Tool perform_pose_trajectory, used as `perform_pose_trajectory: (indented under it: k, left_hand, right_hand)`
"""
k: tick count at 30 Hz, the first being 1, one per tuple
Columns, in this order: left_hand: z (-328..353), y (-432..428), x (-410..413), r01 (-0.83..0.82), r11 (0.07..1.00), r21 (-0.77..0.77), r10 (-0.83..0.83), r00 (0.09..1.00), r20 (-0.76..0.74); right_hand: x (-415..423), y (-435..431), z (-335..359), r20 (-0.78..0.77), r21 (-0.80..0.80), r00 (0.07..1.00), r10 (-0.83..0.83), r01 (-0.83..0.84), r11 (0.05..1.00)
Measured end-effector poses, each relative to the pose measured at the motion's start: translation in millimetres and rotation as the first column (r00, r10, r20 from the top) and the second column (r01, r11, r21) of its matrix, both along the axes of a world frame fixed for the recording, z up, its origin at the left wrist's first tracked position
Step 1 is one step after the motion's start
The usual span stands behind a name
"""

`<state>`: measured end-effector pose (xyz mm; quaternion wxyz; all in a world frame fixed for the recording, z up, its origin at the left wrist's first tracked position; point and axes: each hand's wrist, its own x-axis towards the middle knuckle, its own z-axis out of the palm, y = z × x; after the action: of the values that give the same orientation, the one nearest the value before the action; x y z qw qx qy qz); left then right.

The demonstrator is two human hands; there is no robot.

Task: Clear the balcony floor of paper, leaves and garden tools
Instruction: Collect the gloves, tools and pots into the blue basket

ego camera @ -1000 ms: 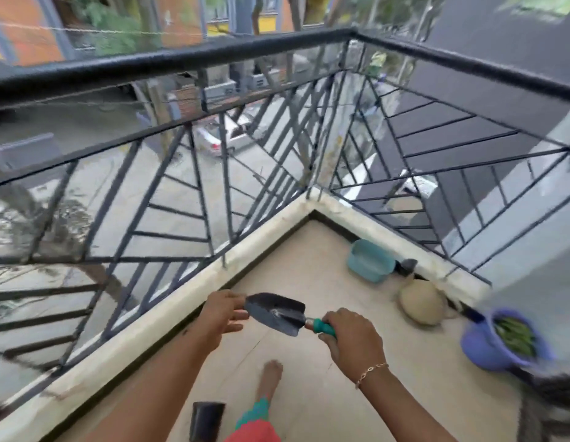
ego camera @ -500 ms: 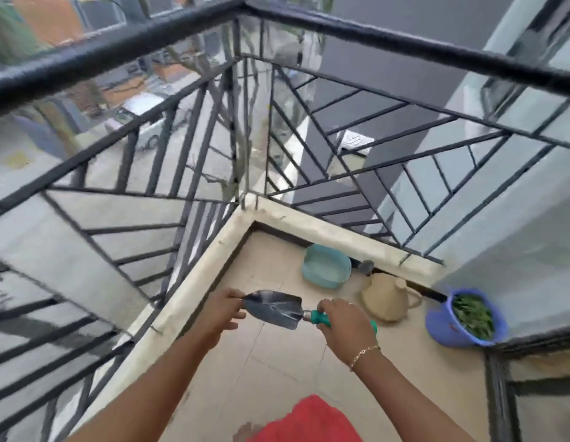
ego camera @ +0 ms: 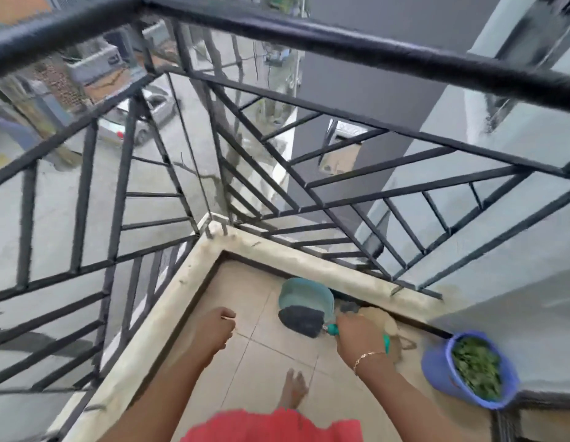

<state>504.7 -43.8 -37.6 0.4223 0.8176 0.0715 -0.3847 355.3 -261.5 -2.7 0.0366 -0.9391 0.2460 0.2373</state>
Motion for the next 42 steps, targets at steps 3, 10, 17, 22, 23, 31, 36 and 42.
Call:
perform_pose_trajectory:
  k: [3,10,17,22,23,31,36,42]
  left_hand:
    - [-9.2,-42.0,17.0,0.067,0.998,0.012,-0.067,0.998,0.013]
    - [-37.7,-101.4,48.2,0.172,0.984,0.037,-0.174,0.983,0.058]
    - [-141.9,-143.6,72.5,0.256,0.944,0.207,-0.284,0.951,0.120]
    - [-247.5,-171.2,81.3,0.598,0.724,0.344,-0.662,0.742,0.102]
    - [-269.2,-175.1,84.1,0.645,0.667,0.372,-0.720,0.686,0.101]
    - [-424.5,-194.3,106.9,0.807,0.145,0.573,-0.985,0.170,0.010]
    - [-481.4,-207.1,112.7,0.787,-0.060,0.614,-0.998,-0.025,-0.065]
    - [-512.5,-208.8,108.9,0.788,-0.152,0.597,-0.988,-0.114,-0.102]
  right_hand:
    - [23.2,-38.6,-14.3,-0.071,-0.052,0.996,0.046,-0.050,0.997]
    - [60.8,-86.9,-66.3,-0.200,-0.060,0.980,0.013,-0.026,0.998]
    - [90.7,-119.4,-169.2,-0.246,-0.038,0.967,-0.071,0.064,0.997]
    - [126.6,-128.1,-284.7,-0.281,-0.004,0.959,-0.042,0.043,0.999]
    - [132.5,-128.3,-309.0,-0.279,0.005,0.959,-0.042,0.045,0.999]
    - [149.5,-138.7,-489.4,-0.215,0.027,0.976,-0.016,0.023,0.999]
    - [145.1,-149.6,-551.0,-0.145,0.025,0.984,0.101,-0.098,0.995]
    - [128.5,-156.6,-597.5,-0.118,0.109,0.982,0.147,-0.134,0.985]
